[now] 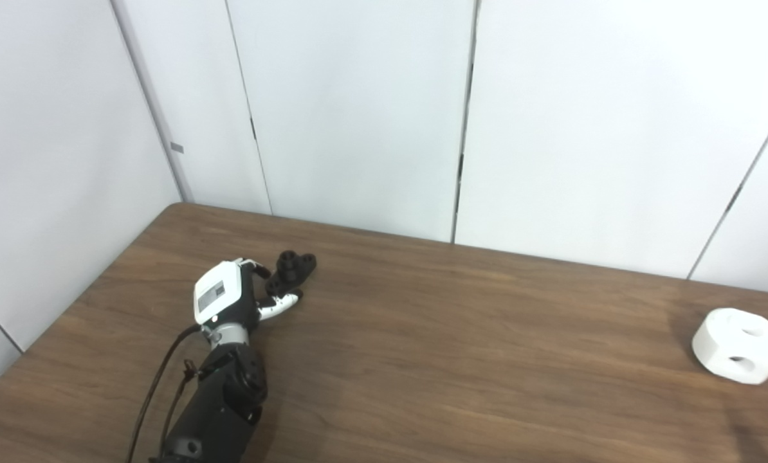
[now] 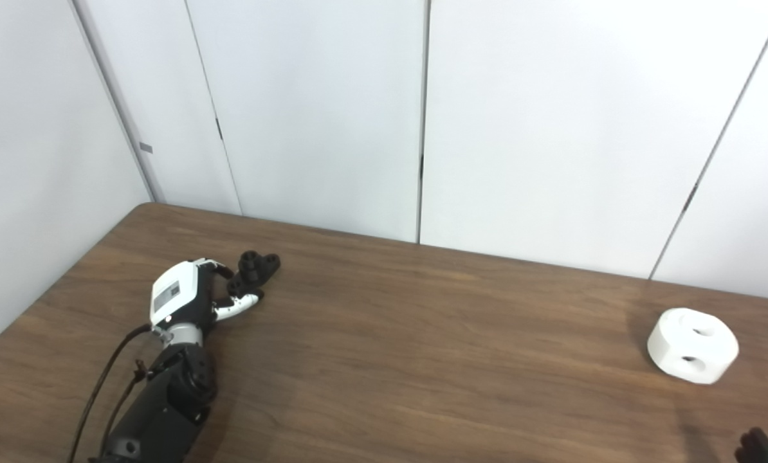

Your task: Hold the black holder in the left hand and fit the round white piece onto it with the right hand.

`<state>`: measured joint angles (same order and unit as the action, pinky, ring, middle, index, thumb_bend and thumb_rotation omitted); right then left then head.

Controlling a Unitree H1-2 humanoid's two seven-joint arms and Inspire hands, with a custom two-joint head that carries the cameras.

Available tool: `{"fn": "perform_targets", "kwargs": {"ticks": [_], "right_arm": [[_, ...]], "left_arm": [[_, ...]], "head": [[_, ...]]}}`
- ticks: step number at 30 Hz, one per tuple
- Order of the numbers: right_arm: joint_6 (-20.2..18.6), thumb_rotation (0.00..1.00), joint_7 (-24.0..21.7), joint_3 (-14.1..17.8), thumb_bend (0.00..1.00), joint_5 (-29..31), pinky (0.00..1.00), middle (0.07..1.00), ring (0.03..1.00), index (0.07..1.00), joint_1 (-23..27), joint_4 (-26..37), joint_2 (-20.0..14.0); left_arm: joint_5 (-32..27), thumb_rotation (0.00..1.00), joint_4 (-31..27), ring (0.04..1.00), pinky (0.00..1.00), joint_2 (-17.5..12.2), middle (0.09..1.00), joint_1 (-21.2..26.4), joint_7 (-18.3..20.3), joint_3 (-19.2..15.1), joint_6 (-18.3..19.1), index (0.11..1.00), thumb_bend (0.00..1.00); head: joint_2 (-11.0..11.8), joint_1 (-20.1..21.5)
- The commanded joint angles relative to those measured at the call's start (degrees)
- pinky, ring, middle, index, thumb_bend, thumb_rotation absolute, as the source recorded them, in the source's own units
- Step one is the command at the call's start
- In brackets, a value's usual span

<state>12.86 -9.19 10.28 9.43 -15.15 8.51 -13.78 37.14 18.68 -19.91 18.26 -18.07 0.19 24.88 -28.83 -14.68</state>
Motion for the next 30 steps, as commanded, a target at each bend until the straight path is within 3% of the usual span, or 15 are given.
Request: {"fn": "perform_targets", "kwargs": {"ticks": [1, 9, 10, 14, 30], "right_arm": [[-0.4, 1.00, -0.1, -2.0, 0.50, 0.9, 1.00, 1.000, 1.000, 1.000, -2.1, -2.5, 2.8], [-0.7, 0.99, 0.3, -2.0, 0.53, 0.1, 1.00, 1.000, 1.000, 1.000, -2.2, -2.3, 2.9], [-0.6, 1.00, 0.2, -2.0, 0.54, 0.0, 1.00, 1.000, 1.000, 1.000, -2.2, -2.4, 2.8], [-0.7, 0.99, 0.3, -2.0, 0.54, -0.1, 1.00, 1.000, 1.000, 1.000, -2.2, -2.3, 2.9], [-0.6, 1.00, 0.1, -2.1, 0.50, -0.8, 1.00, 1.000, 1.000, 1.000, -2.0, -2.2, 3.1]], "left_arm": [[-0.4, 0.29, -0.8, 0.950, 0.98, -0.9, 0.873, 2.1, -1.3, -0.5, -0.9, 0.612, 0.74], [-0.9, 0.26, -0.2, 0.935, 0.95, -0.9, 0.858, 1.6, -2.2, -0.3, -2.1, 0.595, 0.73], [-1.1, 0.17, -0.1, 0.929, 0.95, -0.9, 0.851, 1.5, -2.6, -0.4, -2.7, 0.544, 0.63], [-1.6, 0.08, 0.6, 0.920, 0.94, -1.1, 0.840, 1.3, -4.2, -0.5, -4.7, 0.496, 0.53], [-4.1, 0.05, 1.2, 0.891, 0.91, -1.4, 0.799, 0.7, -4.0, -0.4, -6.9, 0.491, 0.51]], "head": [[0.0, -0.1], [-0.3, 0.1], [-0.3, 0.1], [-0.3, 0.4], [-0.1, 1.3]]}}
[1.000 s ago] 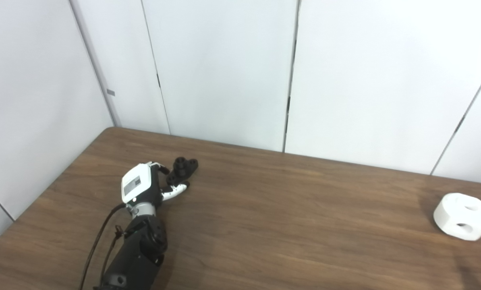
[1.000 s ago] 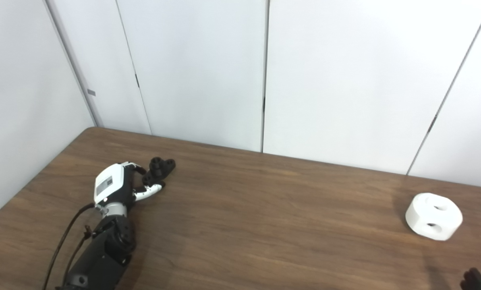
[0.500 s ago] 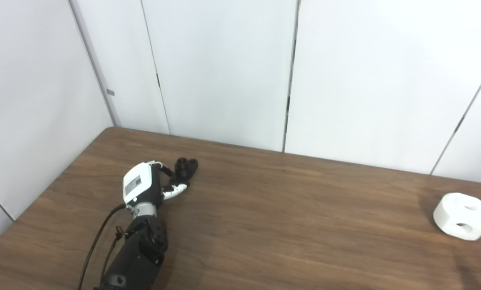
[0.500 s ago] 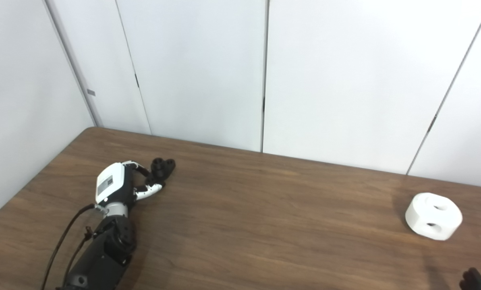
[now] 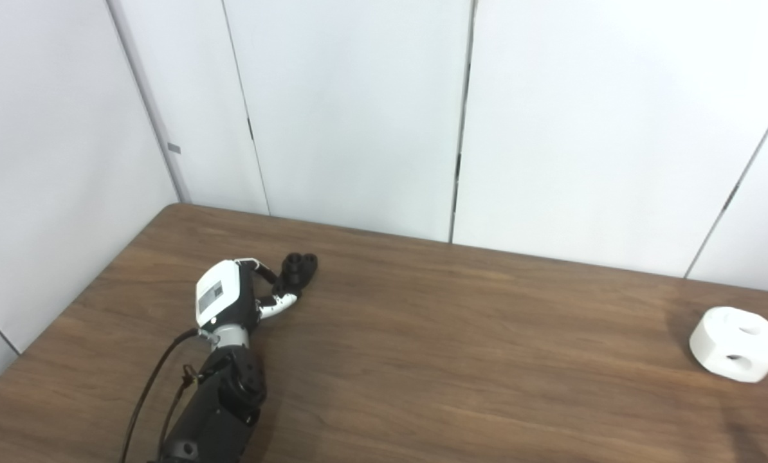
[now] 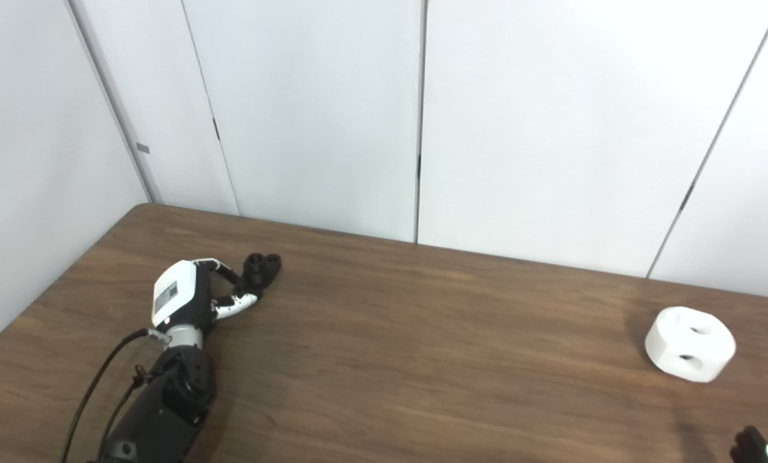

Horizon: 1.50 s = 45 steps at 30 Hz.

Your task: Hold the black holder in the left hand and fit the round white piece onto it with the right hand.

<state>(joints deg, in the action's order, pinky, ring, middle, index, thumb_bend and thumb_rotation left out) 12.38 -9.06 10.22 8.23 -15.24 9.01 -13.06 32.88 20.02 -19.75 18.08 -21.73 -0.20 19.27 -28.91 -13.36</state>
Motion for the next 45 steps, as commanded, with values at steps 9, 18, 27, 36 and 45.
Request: {"fn": "perform_targets", "kwargs": {"ticks": [9, 18, 27, 36, 45], "right_arm": [[-0.4, 1.00, 0.0, -1.9, 0.50, 0.2, 1.00, 1.000, 1.000, 1.000, -2.0, -2.5, 2.3], [-1.6, 1.00, 0.6, -2.0, 0.51, -0.3, 1.00, 0.995, 1.000, 1.000, -2.0, -1.5, 2.7], [-1.5, 1.00, 0.9, -2.3, 0.53, -1.4, 1.00, 0.990, 1.000, 1.000, -1.9, -1.3, 2.8], [-1.7, 1.00, 2.0, -3.0, 0.53, -3.0, 1.00, 0.978, 1.000, 1.000, -1.7, 0.0, 3.7], [-2.5, 1.00, 3.0, -4.0, 0.53, -6.3, 1.00, 0.978, 1.000, 1.000, -2.5, 2.6, 4.4]], "left_arm": [[-4.5, 0.05, -5.0, 0.887, 0.80, -1.7, 0.826, -1.7, 6.6, -0.2, -1.7, 0.492, 0.50], [-6.0, 0.05, -17.0, 0.897, 0.79, -0.2, 0.843, -7.8, 14.1, 2.8, -1.3, 0.493, 0.50], [-3.6, 0.05, -25.9, 0.898, 0.79, 0.6, 0.849, -13.9, 17.7, 7.2, -3.0, 0.494, 0.50], [-0.4, 0.05, -30.2, 0.896, 0.80, 0.2, 0.847, -17.9, 20.3, 11.4, -6.0, 0.494, 0.50], [2.3, 0.05, -36.2, 0.913, 0.85, 2.8, 0.854, -22.8, 24.2, 17.4, -6.6, 0.492, 0.50]], "head": [[-0.5, 0.4], [-1.0, 0.9], [-1.8, 2.0], [-4.2, 5.0], [-6.7, 8.4]]}}
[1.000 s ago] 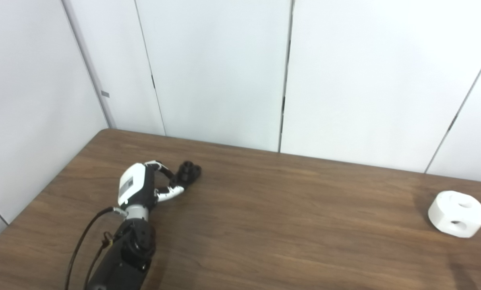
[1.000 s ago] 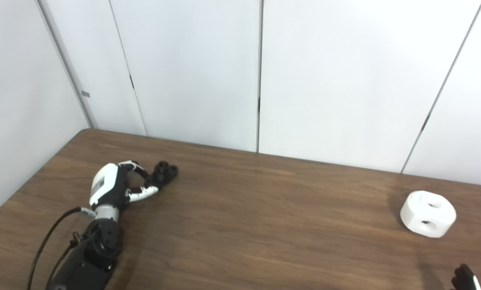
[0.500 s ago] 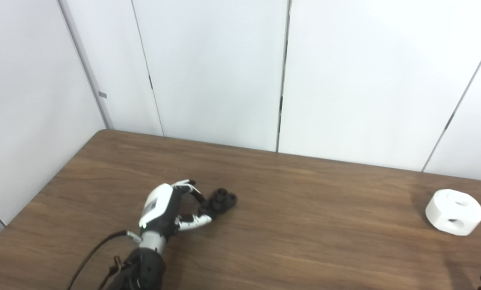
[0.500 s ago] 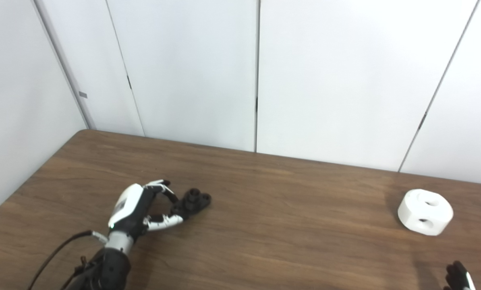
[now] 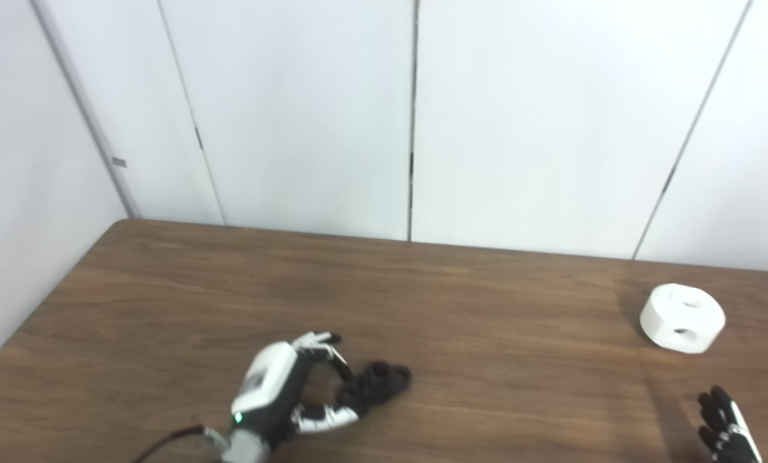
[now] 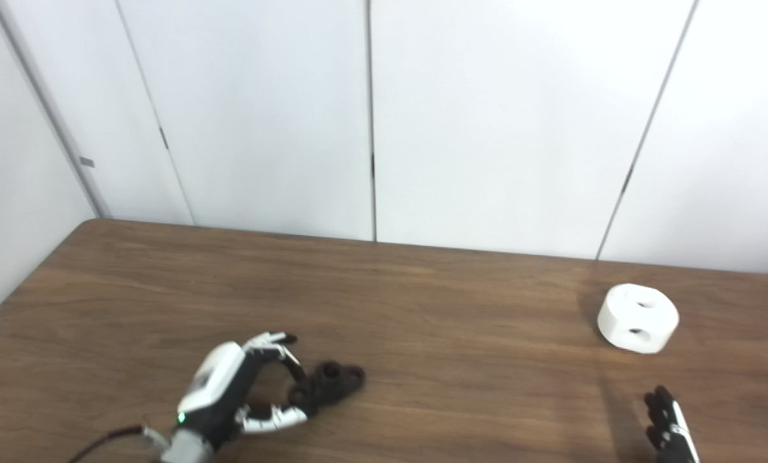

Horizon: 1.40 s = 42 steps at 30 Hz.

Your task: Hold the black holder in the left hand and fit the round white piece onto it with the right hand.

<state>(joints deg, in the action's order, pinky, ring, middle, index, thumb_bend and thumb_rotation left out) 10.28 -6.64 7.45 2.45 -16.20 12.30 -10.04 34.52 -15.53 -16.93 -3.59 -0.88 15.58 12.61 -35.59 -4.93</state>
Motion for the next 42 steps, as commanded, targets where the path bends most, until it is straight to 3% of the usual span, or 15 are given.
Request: {"fn": "perform_targets", "kwargs": {"ticks": [1, 8, 21, 29, 42], "right_arm": [[-0.6, 1.00, 0.6, -1.3, 0.53, -0.6, 1.00, 0.975, 1.000, 1.000, -1.6, -0.4, 1.5], [-2.3, 1.00, 0.7, -1.8, 0.51, -1.4, 1.00, 0.972, 1.000, 1.000, -2.5, 2.4, 1.5], [-6.0, 0.98, 1.2, -1.9, 0.52, -1.8, 1.00, 0.965, 0.992, 0.995, -3.4, 6.4, 1.2], [-7.9, 0.98, 1.0, -1.4, 0.54, -1.3, 1.00, 0.966, 0.996, 0.999, -3.5, 7.7, 0.7], [-10.0, 1.00, 0.8, -1.2, 0.55, -1.3, 1.00, 0.967, 0.999, 0.995, -3.3, 8.9, 0.2]], "left_arm": [[1.3, 0.05, -1.0, 0.910, 0.87, 0.1, 0.854, -1.4, 3.7, 2.4, -0.2, 0.492, 0.50], [4.1, 0.05, -3.0, 0.921, 0.93, 1.1, 0.864, -3.0, 7.4, 6.2, 0.0, 0.492, 0.50], [3.7, 0.05, -4.8, 0.952, 0.96, 1.0, 0.890, -6.3, 11.3, 7.8, -1.1, 0.492, 0.50], [11.3, 0.05, -5.7, 0.920, 0.92, -0.5, 0.856, -6.1, 14.2, 8.2, 0.5, 0.492, 0.50], [16.2, 0.05, -5.3, 0.900, 0.90, -0.5, 0.831, -6.0, 14.2, 8.7, -2.1, 0.492, 0.51]], "head": [[-0.1, 0.1], [-1.9, 2.9], [-5.4, 7.5], [-7.4, 9.2], [-8.2, 8.8]]}}
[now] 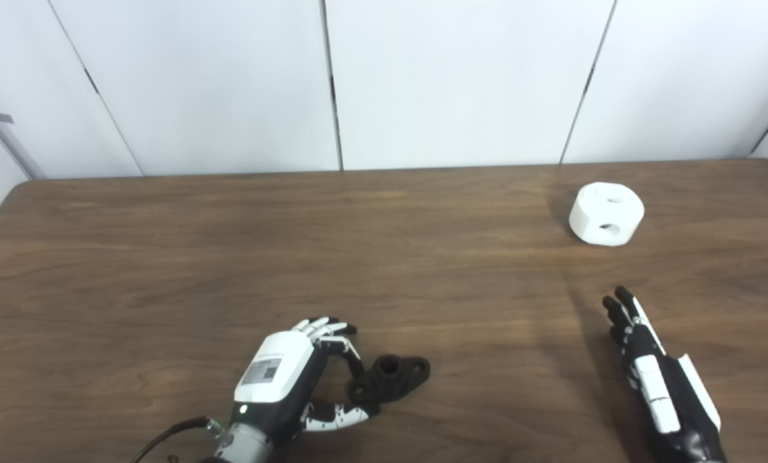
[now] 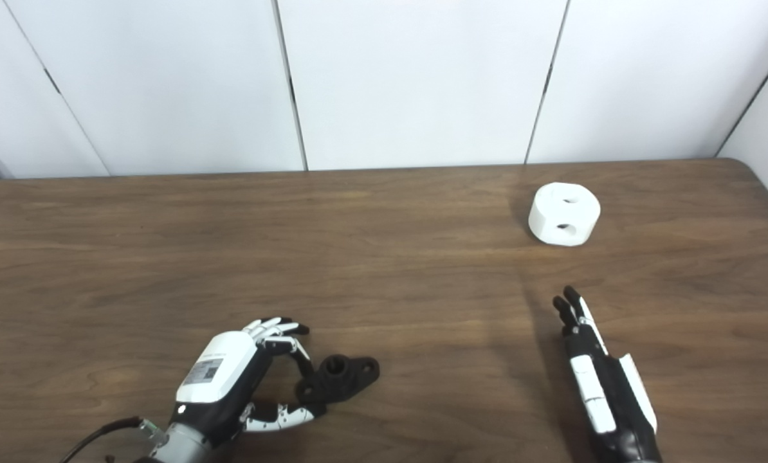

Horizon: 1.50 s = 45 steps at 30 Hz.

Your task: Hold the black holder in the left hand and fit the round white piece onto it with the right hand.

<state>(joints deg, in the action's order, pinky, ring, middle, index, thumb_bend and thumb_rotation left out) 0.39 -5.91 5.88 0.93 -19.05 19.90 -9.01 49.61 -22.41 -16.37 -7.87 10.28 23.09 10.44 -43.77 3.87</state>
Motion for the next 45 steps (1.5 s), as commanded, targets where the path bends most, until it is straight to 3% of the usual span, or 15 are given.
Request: {"fn": "perform_targets", "kwargs": {"ticks": [1, 12, 23, 27, 33, 36, 38, 42, 45], "right_arm": [[0.0, 1.00, 0.0, 0.4, 0.55, 0.2, 1.00, 0.967, 1.000, 0.996, -0.5, 1.3, -0.9], [0.1, 1.00, -0.4, 0.2, 0.56, 0.7, 1.00, 0.969, 1.000, 1.000, -0.1, 0.7, -1.6], [0.3, 0.99, 0.2, -0.5, 0.55, 0.2, 1.00, 0.963, 0.994, 0.996, 0.3, 0.2, -1.2], [-1.2, 0.98, 0.7, -0.4, 0.56, 0.1, 1.00, 0.962, 0.994, 0.978, 0.5, 0.8, -0.8], [-4.8, 0.87, 0.9, 0.1, 0.63, -1.9, 0.99, 0.966, 0.983, 0.941, 2.0, 2.4, -2.2], [-5.6, 0.83, 1.6, 0.6, 0.62, -5.9, 0.93, 0.949, 0.949, 0.924, 3.4, 3.4, -3.9], [-5.9, 0.78, 1.8, 1.1, 0.60, -8.4, 0.84, 0.927, 0.898, 0.911, 4.8, 4.2, -5.2], [-8.1, 0.72, 1.5, 1.7, 0.59, -11.9, 0.88, 0.936, 0.926, 0.911, 7.6, 5.7, -7.8], [-10.1, 0.62, 1.1, 2.5, 0.61, -13.1, 0.91, 0.955, 0.951, 0.917, 10.3, 6.3, -9.9]], "left_arm": [[1.1, 0.05, 1.7, 0.898, 0.90, -1.0, 0.827, -1.8, 2.6, 1.3, -0.4, 0.491, 0.51], [1.2, 0.05, 3.9, 0.876, 0.88, 0.0, 0.808, -1.7, -1.5, 2.7, -6.6, 0.491, 0.51], [-1.0, 0.05, 4.3, 0.872, 0.87, 0.0, 0.810, -1.7, -0.9, 2.2, -7.5, 0.491, 0.51], [-1.8, 0.05, 4.3, 0.878, 0.88, -0.3, 0.814, -1.4, -0.4, 1.7, -7.4, 0.491, 0.51], [-1.9, 0.05, 5.4, 0.877, 0.87, 0.3, 0.815, -0.7, -0.6, 1.6, -7.9, 0.491, 0.51], [-1.4, 0.05, 6.0, 0.877, 0.87, 0.7, 0.817, -0.3, -0.6, 1.9, -7.8, 0.491, 0.51], [-1.3, 0.05, 6.4, 0.877, 0.87, 0.9, 0.817, -0.1, -0.6, 2.0, -7.7, 0.491, 0.51], [-1.1, 0.05, 7.2, 0.877, 0.87, 1.4, 0.818, 0.2, -0.8, 2.0, -7.7, 0.491, 0.51], [-1.1, 0.05, 7.7, 0.881, 0.88, 1.7, 0.821, 0.3, -0.7, 1.9, -7.7, 0.491, 0.51]], "head": [[-0.1, -0.2], [-0.2, -0.7], [0.0, 0.4], [0.3, 1.3], [1.1, 1.9], [1.4, 1.8], [1.6, 1.8], [2.3, 2.3], [2.3, 2.2]]}}
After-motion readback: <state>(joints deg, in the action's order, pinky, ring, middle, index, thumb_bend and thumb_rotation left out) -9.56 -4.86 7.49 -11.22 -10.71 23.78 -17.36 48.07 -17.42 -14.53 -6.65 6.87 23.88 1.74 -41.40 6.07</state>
